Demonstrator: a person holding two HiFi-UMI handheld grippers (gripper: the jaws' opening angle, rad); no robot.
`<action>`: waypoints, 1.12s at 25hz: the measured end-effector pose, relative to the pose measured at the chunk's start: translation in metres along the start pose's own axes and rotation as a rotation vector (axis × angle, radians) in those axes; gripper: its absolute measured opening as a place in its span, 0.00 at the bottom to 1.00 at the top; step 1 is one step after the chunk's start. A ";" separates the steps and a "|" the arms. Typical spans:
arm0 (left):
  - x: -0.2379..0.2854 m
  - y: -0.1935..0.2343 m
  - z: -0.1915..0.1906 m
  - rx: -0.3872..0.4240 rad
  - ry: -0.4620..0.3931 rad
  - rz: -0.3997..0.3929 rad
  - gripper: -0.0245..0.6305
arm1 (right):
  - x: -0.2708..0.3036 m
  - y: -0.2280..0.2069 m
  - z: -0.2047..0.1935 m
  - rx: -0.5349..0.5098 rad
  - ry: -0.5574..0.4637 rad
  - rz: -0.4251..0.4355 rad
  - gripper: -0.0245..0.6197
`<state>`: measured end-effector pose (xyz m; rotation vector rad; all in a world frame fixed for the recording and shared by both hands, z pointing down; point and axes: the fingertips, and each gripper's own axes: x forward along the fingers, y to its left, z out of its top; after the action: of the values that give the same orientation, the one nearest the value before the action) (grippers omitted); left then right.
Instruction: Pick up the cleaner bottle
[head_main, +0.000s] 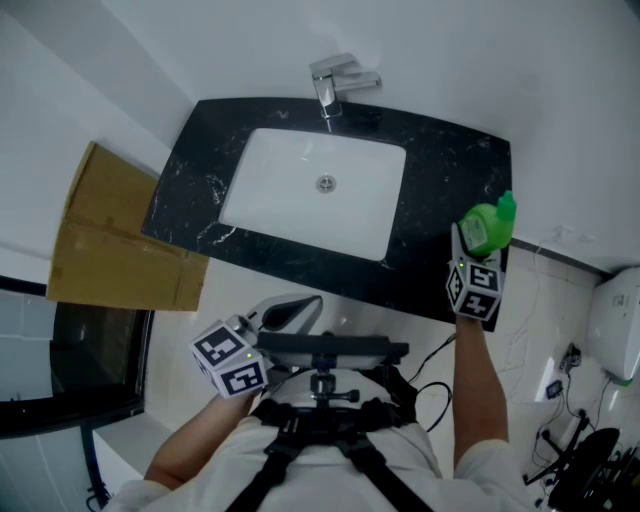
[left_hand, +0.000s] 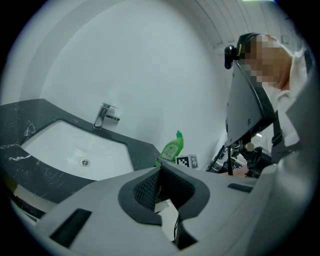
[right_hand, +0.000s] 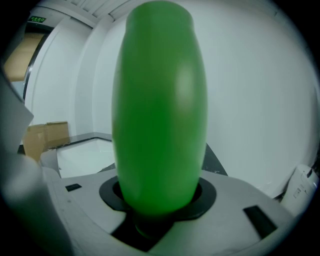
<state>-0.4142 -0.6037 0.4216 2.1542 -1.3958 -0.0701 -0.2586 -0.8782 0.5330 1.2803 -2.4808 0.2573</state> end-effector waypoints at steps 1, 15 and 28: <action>0.000 0.000 0.000 -0.001 -0.001 -0.001 0.03 | 0.000 0.000 0.000 -0.006 0.001 -0.002 0.32; 0.006 0.001 0.004 -0.010 -0.019 -0.029 0.03 | -0.018 -0.004 0.030 -0.079 -0.009 -0.018 0.32; 0.002 0.002 0.011 -0.004 -0.063 -0.050 0.03 | -0.041 -0.007 0.055 -0.134 -0.006 -0.035 0.32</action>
<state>-0.4181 -0.6108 0.4138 2.2011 -1.3751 -0.1607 -0.2427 -0.8680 0.4670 1.2690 -2.4330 0.0765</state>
